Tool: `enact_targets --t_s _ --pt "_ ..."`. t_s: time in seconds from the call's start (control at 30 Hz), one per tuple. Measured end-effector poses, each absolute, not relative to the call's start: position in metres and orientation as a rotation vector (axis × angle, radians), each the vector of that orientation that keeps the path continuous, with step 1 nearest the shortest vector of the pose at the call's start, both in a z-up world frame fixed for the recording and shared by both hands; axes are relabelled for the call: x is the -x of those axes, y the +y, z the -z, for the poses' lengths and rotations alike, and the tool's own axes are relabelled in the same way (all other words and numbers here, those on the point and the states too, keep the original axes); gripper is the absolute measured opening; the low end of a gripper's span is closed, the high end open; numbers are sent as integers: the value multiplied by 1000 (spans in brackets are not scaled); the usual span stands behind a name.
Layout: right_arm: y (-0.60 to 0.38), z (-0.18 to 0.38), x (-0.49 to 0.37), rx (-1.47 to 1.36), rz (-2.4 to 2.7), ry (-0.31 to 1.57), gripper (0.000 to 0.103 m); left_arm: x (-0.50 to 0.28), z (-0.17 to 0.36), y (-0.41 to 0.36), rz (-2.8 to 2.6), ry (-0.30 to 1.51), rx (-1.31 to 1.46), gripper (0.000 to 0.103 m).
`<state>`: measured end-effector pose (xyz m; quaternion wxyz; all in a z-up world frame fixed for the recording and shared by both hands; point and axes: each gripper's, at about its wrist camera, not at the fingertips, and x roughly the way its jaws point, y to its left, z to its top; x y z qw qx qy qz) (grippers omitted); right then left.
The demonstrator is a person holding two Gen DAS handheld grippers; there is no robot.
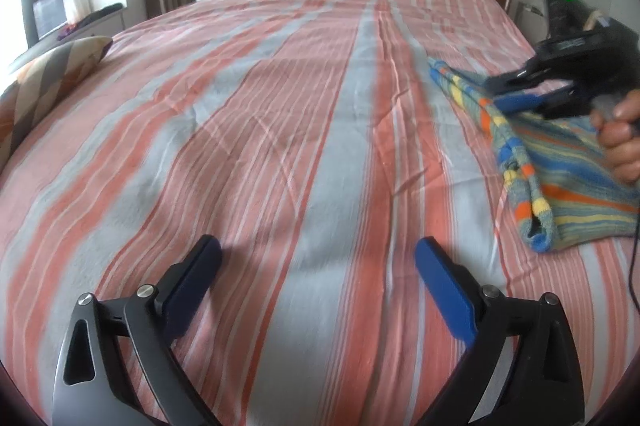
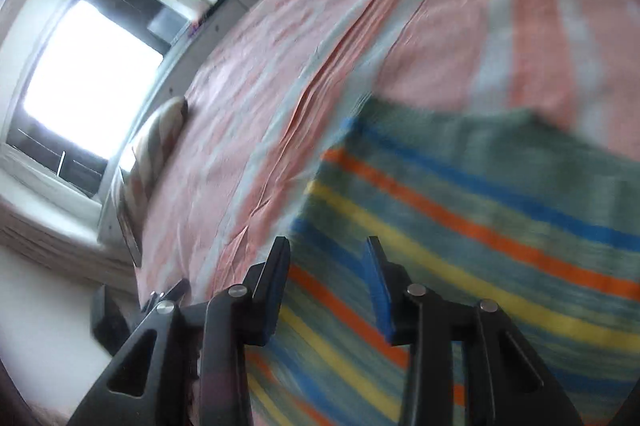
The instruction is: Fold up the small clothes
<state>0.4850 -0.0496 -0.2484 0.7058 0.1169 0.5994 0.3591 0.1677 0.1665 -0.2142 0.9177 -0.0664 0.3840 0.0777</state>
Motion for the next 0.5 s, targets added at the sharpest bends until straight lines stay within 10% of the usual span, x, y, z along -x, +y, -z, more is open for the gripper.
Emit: enact_targets --t_s 0.5 --pt "-65 231 -301 41 -995 1205 43 -167 214 165 -162 788 131 99"
